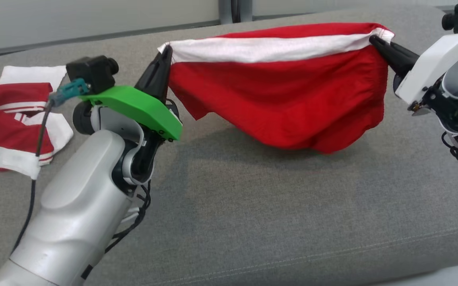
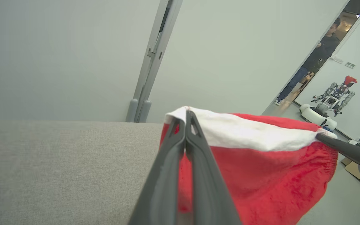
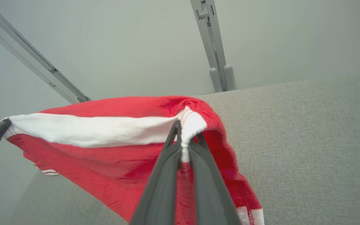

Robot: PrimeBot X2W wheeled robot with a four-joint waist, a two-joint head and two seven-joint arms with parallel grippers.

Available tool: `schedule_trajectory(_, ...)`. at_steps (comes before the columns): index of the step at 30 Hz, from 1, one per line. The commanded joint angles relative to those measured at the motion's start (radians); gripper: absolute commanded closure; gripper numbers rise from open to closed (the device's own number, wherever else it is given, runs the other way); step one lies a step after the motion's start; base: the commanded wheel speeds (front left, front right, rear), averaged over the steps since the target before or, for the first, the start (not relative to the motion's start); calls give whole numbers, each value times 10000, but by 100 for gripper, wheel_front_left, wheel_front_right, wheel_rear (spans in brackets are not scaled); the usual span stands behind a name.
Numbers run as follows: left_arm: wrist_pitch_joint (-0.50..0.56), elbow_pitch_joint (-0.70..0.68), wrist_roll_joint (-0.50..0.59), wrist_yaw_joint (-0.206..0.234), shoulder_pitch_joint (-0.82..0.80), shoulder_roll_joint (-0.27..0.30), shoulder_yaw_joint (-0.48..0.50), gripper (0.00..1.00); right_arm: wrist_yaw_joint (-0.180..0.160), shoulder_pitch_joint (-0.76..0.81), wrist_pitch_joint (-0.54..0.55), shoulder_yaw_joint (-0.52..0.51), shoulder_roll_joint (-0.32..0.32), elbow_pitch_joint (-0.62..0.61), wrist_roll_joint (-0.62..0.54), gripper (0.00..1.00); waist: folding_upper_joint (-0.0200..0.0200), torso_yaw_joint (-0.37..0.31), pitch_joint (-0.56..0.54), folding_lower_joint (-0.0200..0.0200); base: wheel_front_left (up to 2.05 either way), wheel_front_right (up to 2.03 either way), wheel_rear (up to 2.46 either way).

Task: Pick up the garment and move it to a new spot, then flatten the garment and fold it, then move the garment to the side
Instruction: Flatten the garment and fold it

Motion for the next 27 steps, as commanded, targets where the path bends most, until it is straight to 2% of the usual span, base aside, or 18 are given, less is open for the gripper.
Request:
schedule_trajectory(1, 75, -105, 11, 48, -160, 174, 76, 100, -3, -170, 137, -87, -88, -86, 146, 100, 0, 90, -693, 0, 0, 0, 0)
schedule_trajectory(5, 454, -488, -83, 186, -534, 460, 230, 100, -3, -617, 554, -340, -159, 57, 253, 100, 0, 203, -1146, 0, 0, 0, 0)
schedule_trajectory(9, 1051, -582, -391, 399, -1037, 671, 499, 100, -3, -1353, 640, -410, 98, 504, -112, 100, 0, 333, -1273, 0, 0, 0, 0)
schedule_trajectory(11, 1405, -391, -521, 547, -1427, 692, 624, 100, -3, -1797, 558, -375, 345, 858, -404, 100, 0, 424, -1129, 0, 0, 0, 0)
schedule_trajectory(15, 2002, 372, -466, 765, -2888, 310, 657, 100, -3, -3155, -215, -119, 889, 1620, -1611, 100, 0, 731, -208, 0, 0, 0, 0)
schedule_trajectory(19, 1561, 1217, -163, 889, -4261, -101, 842, 100, -3, -4477, -1328, -144, 1280, 2689, -2776, 100, 0, 966, 695, 0, 0, 0, 0)
schedule_trajectory(26, -403, 2592, 519, 786, -6714, -904, 1348, 100, -11, -6970, -3575, -636, 1645, 4632, -4585, 100, 0, 1517, 2340, 0, 0, 0, 0)
schedule_trajectory(27, -403, 2592, 519, 786, -6714, -904, 1348, 100, -11, -6970, -3575, -636, 1645, 4632, -4585, 100, 0, 1517, 2340, 0, 0, 0, 0)
